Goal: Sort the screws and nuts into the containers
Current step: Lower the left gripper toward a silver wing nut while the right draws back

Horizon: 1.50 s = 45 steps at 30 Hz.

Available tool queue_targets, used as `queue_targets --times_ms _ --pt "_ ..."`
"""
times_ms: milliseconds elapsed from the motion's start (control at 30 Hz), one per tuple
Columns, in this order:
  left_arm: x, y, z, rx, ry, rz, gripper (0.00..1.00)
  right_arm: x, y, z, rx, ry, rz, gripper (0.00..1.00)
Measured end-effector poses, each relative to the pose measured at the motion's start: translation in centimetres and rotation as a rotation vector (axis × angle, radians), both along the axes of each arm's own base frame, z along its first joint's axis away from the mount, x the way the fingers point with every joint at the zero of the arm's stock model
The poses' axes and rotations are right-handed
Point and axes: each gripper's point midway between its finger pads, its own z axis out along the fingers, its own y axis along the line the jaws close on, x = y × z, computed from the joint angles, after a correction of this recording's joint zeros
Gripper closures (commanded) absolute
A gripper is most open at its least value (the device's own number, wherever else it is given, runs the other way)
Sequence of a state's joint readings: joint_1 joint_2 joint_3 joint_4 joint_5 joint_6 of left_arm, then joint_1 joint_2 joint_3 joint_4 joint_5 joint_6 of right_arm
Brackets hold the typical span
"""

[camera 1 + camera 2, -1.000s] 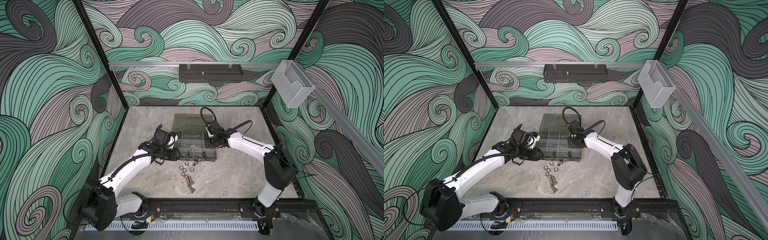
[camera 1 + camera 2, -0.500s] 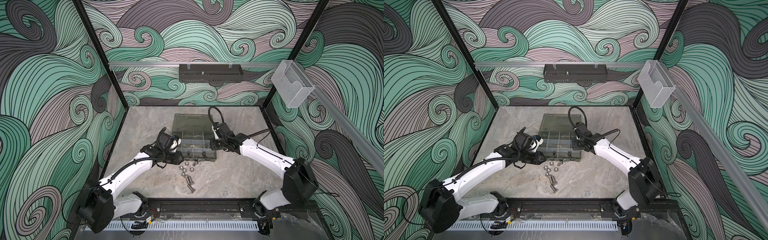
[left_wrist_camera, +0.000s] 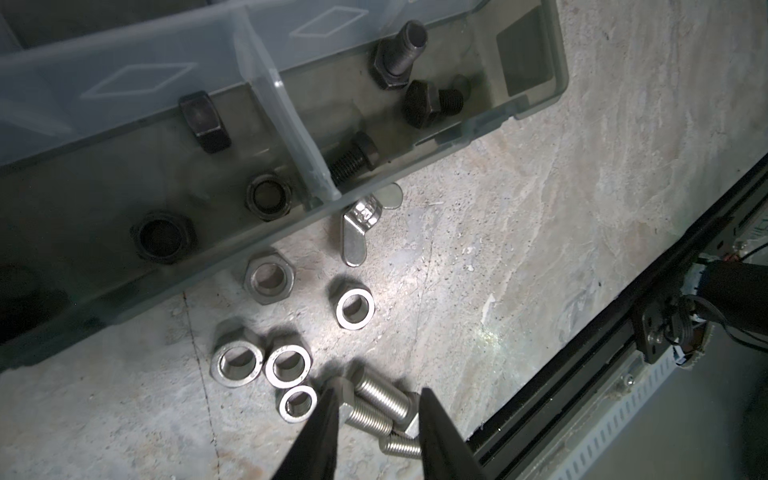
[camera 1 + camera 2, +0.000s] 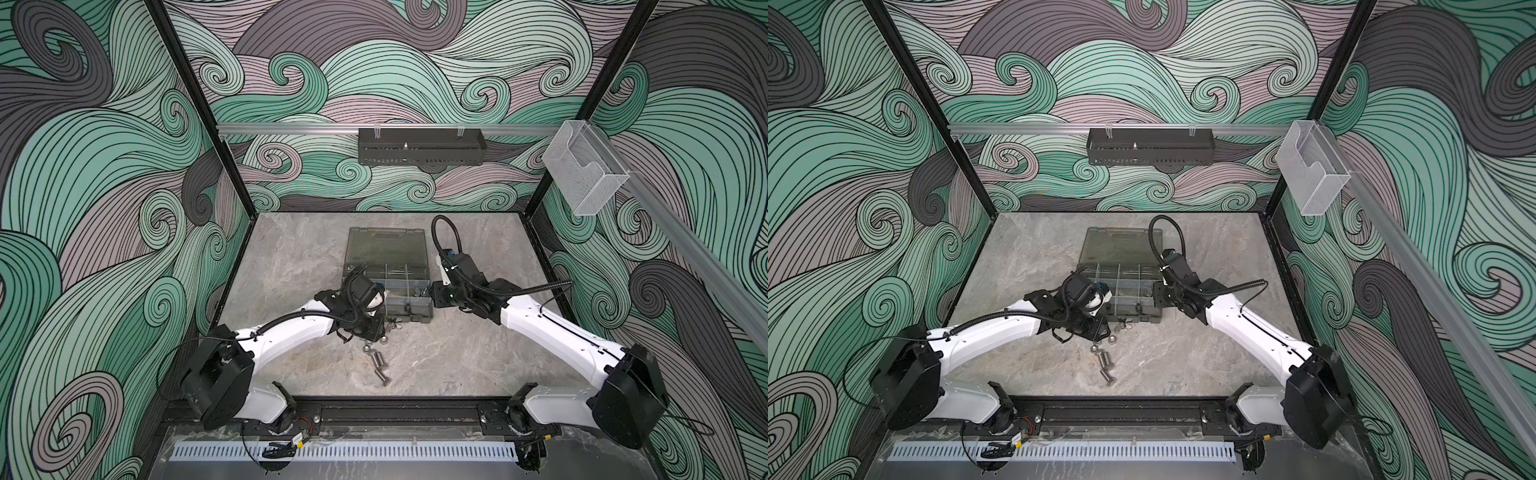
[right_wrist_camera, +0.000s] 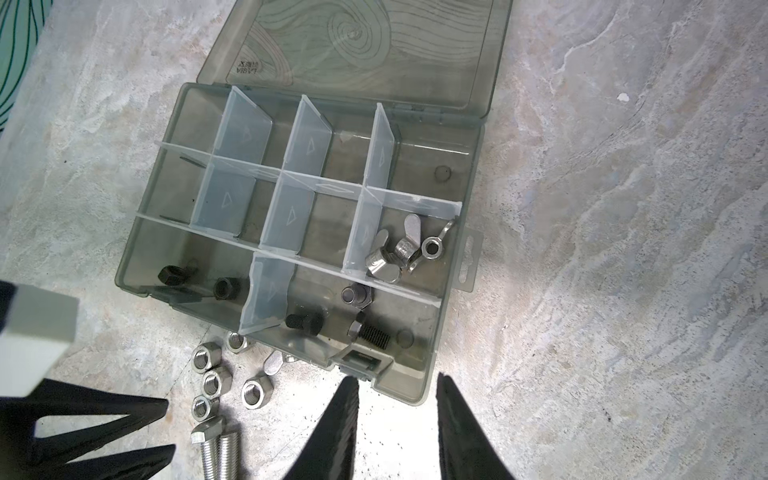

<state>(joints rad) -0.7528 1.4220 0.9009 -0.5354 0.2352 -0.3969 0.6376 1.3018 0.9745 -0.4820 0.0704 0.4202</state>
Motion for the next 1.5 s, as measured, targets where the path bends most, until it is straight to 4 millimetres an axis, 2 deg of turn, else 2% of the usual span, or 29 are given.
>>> queue_targets --times_ms 300,700,1200,1500 --pt "1.2 -1.9 -2.0 0.081 -0.005 -0.051 0.60 -0.9 -0.8 0.0 0.012 -0.005 -0.014 0.66" --pt "2.5 -3.0 -3.8 0.150 -0.019 -0.088 0.59 -1.7 -1.6 0.1 0.024 -0.010 -0.035 0.66" --pt "2.9 -3.0 -6.3 0.228 0.002 -0.089 0.61 -2.6 -2.4 0.0 0.031 -0.011 -0.057 0.65" --pt "3.1 -2.8 -6.8 0.267 -0.004 -0.083 0.65 -2.8 -2.8 0.4 0.039 -0.017 -0.067 0.65"
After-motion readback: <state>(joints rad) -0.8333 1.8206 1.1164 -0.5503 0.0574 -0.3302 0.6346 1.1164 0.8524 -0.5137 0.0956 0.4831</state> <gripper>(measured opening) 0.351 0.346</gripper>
